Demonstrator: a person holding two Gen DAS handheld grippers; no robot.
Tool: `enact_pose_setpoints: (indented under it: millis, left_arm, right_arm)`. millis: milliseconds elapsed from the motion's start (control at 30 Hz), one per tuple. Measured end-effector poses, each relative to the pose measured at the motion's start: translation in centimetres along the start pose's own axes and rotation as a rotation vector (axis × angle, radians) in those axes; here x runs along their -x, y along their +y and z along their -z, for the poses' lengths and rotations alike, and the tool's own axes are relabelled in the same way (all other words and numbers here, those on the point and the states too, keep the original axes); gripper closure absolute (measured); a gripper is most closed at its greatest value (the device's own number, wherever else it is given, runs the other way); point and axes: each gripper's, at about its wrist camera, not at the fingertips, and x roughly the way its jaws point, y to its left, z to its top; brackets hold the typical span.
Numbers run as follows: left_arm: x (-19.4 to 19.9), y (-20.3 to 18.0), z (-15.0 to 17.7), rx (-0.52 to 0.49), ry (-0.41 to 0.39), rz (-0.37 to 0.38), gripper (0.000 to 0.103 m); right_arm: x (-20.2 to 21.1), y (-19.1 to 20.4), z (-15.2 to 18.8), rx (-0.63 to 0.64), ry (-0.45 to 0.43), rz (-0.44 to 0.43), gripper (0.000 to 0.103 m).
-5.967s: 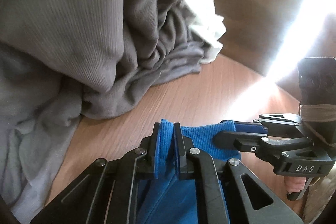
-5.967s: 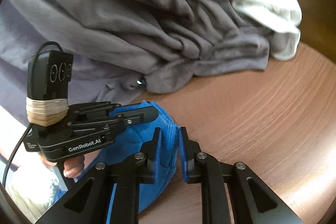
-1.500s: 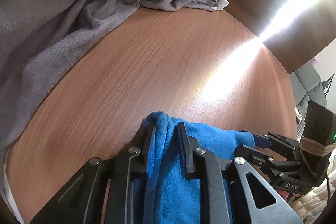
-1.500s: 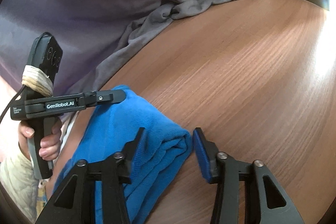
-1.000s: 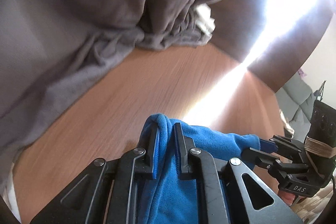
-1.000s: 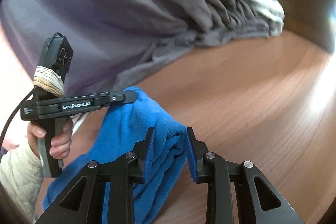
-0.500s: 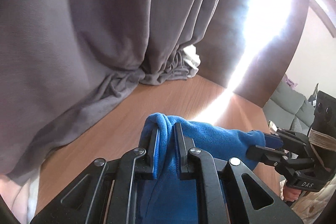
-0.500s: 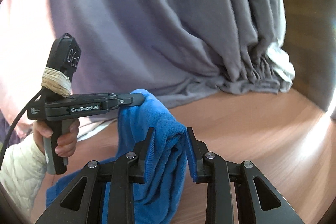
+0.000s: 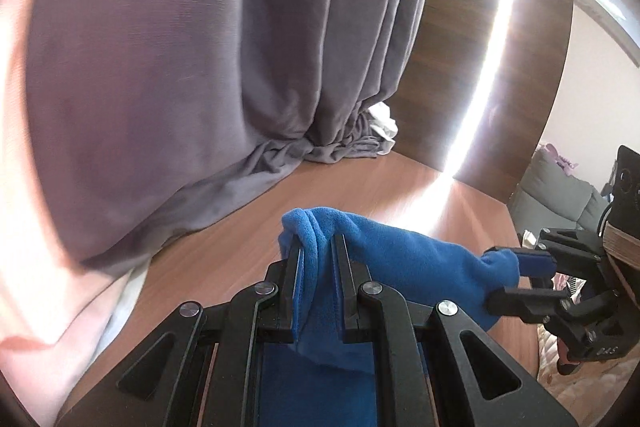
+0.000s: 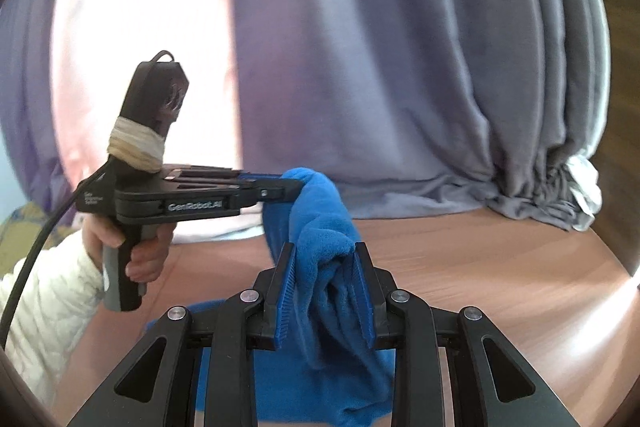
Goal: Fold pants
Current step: 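Lift and fold the sweatpants over again with both grippers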
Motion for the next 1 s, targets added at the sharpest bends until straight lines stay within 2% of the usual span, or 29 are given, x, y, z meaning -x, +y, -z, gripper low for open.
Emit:
enact_pose_setpoints:
  millis: [200,500,800,1000]
  left_arm:
    - [3.5,0.6,3.7,0.050,0.002,-0.046,0.090]
    - [8.2,1.3,9.5,0.134,0.033,-0.132,0.090]
    - [10.9,2.1,13.7,0.145,0.153,-0.230,0.090]
    - [11.3,3.2,16.0,0.141,0.259,-0.266,0.089]
  right_arm:
    - [-0.2,3.9,1.2,0.084,0.048,-0.105,0.076]
    - [-1.1,8.5,3.6,0.194,0.179,-0.283,0.082]
    - [-2.4,12.4,6.3,0.289,0.307,-0.460,0.086]
    - [-3.5,15.3,8.1,0.331,0.383,-0.533,0.088]
